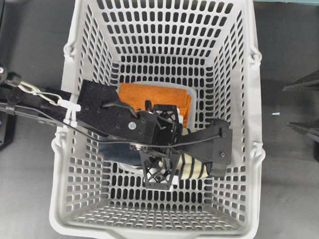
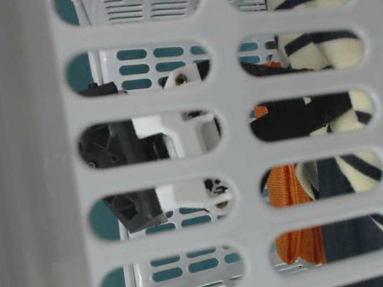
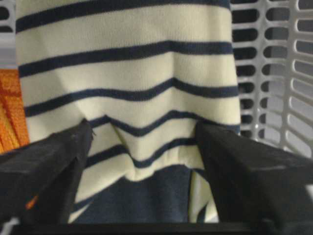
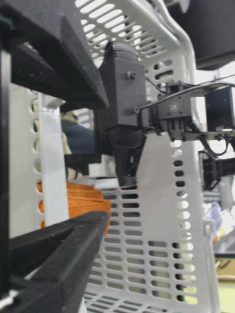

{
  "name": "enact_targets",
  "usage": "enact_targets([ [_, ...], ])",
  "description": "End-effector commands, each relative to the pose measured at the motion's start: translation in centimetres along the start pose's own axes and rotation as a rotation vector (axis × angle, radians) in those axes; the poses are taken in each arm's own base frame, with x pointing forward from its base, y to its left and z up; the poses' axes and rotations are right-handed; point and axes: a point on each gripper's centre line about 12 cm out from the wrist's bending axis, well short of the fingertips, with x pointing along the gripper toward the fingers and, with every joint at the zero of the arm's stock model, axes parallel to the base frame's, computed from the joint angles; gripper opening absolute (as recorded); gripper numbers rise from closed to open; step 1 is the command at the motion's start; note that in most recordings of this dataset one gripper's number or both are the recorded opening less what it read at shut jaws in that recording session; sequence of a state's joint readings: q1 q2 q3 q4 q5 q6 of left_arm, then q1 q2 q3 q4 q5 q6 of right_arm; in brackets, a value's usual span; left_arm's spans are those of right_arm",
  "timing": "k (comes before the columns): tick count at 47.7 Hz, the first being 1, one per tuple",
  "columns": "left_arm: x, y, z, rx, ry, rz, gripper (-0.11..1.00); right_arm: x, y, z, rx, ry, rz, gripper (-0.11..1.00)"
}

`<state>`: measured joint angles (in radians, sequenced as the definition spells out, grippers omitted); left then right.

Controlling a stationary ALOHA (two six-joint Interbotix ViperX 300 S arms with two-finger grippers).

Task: Pick up the slipper from the shopping basket with the left arm.
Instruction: 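Lower the open left gripper onto the slipper's striped upper and close, then lift the gripped slipper upward out of the basket with the left gripper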

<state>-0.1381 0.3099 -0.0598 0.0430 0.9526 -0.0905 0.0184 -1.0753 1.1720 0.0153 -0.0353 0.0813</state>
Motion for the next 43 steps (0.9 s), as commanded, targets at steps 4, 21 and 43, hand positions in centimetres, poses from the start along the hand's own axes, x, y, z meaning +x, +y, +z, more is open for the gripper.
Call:
enact_targets([
  [4,-0.3,0.0,-0.1,0.018,-0.002,0.002,0.50,0.1,0.1,0.6,0.006,-0.014,0.001,0.80],
  [21,-7.3,0.4,1.5,0.012,-0.068,0.003,0.06,0.1,0.0,0.4,0.002,-0.009,-0.001,0.79],
  [43,-18.4,0.9,5.2,0.010,-0.106,0.009,0.06,0.1,0.0,0.4,0.000,-0.006,-0.001,0.79],
])
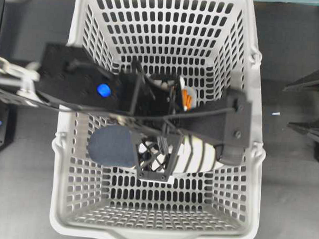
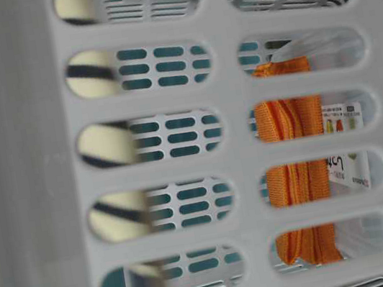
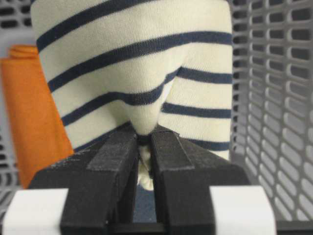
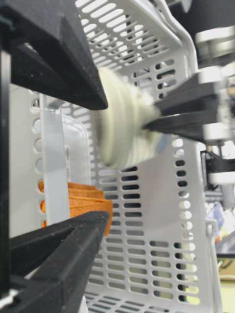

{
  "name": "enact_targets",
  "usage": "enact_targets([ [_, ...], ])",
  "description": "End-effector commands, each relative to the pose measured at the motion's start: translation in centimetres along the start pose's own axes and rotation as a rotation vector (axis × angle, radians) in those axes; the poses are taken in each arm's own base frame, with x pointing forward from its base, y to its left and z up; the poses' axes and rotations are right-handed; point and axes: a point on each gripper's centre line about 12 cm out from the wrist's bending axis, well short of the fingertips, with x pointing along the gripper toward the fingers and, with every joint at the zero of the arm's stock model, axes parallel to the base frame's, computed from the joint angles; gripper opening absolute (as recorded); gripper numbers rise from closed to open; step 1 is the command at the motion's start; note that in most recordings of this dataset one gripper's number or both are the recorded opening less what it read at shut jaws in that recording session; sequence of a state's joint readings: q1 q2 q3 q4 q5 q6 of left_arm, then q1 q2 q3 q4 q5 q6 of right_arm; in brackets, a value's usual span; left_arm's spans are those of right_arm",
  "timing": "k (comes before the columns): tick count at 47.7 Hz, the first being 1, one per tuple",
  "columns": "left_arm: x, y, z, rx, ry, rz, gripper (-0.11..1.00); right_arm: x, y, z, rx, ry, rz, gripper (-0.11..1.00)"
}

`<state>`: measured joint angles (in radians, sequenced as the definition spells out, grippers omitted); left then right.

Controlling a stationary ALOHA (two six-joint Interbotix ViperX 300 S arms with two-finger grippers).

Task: Pick up the slipper from the shopping basket with the left arm.
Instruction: 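Lift the gripped slipper upward out of the basket with the left gripper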

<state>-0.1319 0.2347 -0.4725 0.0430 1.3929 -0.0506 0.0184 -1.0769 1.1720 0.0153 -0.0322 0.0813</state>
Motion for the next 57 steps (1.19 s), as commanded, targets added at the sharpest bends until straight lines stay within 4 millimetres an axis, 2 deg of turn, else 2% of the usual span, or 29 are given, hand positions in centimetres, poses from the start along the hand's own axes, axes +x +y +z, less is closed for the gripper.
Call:
enact_targets([
  [1,-3.5,0.3,1.1,-0.004,-0.060,0.002,0.06,0.1,0.0,0.4,0.002,-0.008,-0.001,0.79],
  [23,-2.3,0.3,0.7,0.036,0.008,0.005,0.06,0.1,0.0,0.4,0.005,-0.009,-0.001,0.79],
  [57,-2.4,0.4,0.4,0.037,0.035,0.008,0.06,0.1,0.0,0.4,0.003,-0.008,-0.001,0.79],
])
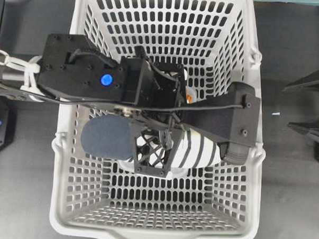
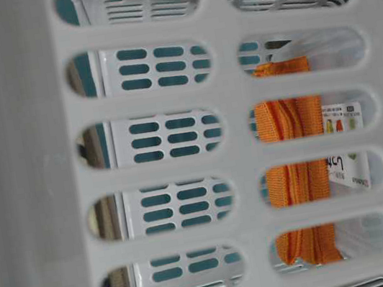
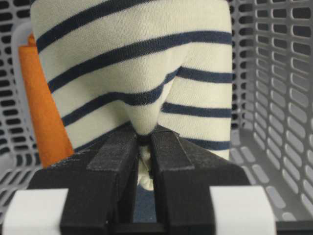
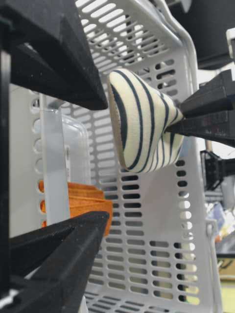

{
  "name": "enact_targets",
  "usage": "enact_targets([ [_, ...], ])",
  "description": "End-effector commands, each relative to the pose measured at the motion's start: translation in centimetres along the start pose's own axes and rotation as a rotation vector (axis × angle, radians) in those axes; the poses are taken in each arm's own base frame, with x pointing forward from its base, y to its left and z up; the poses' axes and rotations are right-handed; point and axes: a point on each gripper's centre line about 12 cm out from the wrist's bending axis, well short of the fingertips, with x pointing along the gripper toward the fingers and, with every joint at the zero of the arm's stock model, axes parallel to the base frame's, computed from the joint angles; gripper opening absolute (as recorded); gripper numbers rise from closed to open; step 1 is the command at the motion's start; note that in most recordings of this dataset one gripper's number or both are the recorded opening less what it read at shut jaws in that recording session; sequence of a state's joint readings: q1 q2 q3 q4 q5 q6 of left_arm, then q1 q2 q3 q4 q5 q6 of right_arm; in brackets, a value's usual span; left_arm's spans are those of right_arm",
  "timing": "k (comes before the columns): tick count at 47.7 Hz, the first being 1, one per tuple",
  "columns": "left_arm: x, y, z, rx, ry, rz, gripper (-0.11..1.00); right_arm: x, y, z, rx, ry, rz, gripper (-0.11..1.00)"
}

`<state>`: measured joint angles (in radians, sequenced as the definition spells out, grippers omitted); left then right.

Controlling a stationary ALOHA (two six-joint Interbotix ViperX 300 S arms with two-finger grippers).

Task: Pick up the slipper from the shopping basket with the left arm.
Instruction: 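Lift the gripped slipper upward out of the basket with the left gripper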

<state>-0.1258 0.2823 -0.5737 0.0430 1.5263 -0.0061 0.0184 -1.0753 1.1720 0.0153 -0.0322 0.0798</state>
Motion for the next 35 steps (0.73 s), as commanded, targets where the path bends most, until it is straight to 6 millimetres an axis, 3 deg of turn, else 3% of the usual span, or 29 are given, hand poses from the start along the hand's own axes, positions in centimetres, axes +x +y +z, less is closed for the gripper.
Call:
enact_targets([
  [1,-1.86,0.13,-0.05,0.000,-0.043,0.004,0.06,0.11,0.01,0.40,0.005,-0.009,-0.001,0.79],
  [35,-1.52,0.12,-0.41,-0.001,-0.005,0.005,0.06,0.08,-0.01,0.23,0.008,-0.006,-0.001,0.79],
])
